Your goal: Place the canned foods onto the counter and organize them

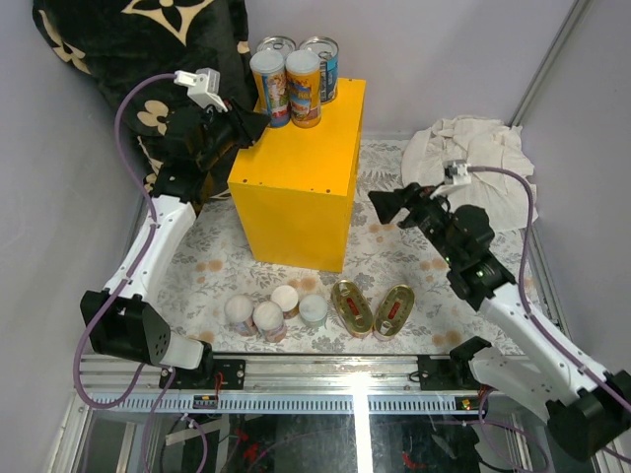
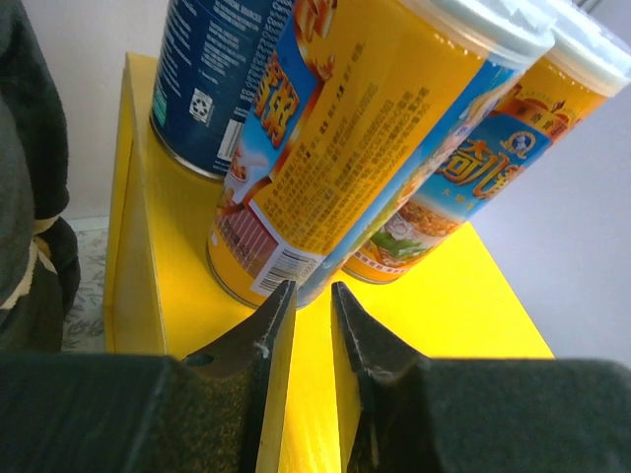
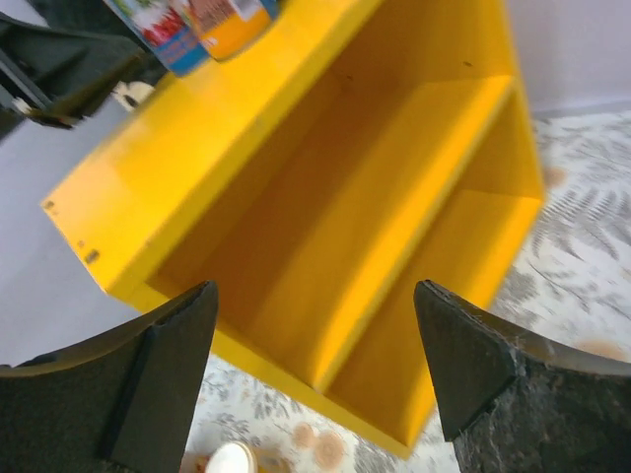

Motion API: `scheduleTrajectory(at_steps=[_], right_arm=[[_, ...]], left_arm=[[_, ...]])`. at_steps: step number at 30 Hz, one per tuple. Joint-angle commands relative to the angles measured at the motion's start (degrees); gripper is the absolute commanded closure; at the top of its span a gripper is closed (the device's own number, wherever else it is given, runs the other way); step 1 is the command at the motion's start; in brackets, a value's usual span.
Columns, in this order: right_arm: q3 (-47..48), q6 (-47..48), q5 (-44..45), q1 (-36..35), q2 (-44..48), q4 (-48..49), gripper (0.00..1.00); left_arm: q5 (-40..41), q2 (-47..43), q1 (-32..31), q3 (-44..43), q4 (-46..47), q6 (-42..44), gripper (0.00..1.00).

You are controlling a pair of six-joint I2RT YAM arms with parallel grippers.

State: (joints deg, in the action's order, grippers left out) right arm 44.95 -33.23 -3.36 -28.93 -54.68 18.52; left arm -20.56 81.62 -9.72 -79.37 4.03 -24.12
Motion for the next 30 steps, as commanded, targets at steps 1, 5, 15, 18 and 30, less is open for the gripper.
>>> scheduleTrajectory(at_steps=[1, 5, 15, 18, 30], right_arm=[[-4.92, 4.34, 8.73, -0.30, 8.20, -6.59, 0.10], [-3.76, 6.17, 14.97, -0.32, 12.10, -21.32, 0.00], [10.74, -4.77, 35.86, -9.06, -0.18, -56.71, 0.01], [10.07, -9.25, 34.31, -13.01, -2.45, -58.99, 0.00], [7.03, -31.44, 38.01, -19.23, -12.76, -69.01, 0.00]], left_arm=[[4.50, -1.35, -0.30, -1.83, 0.34, 1.30, 0.80], [7.76, -7.06, -0.30, 1.73, -0.29, 1.13, 0.71], [19.29, -25.01, -0.29, 12.08, -9.70, -2.54, 0.00], [19.76, -27.68, -0.25, 12.31, -16.43, -2.93, 0.00], [19.29, -32.42, -0.21, 18.36, -24.95, 2.55, 0.00]])
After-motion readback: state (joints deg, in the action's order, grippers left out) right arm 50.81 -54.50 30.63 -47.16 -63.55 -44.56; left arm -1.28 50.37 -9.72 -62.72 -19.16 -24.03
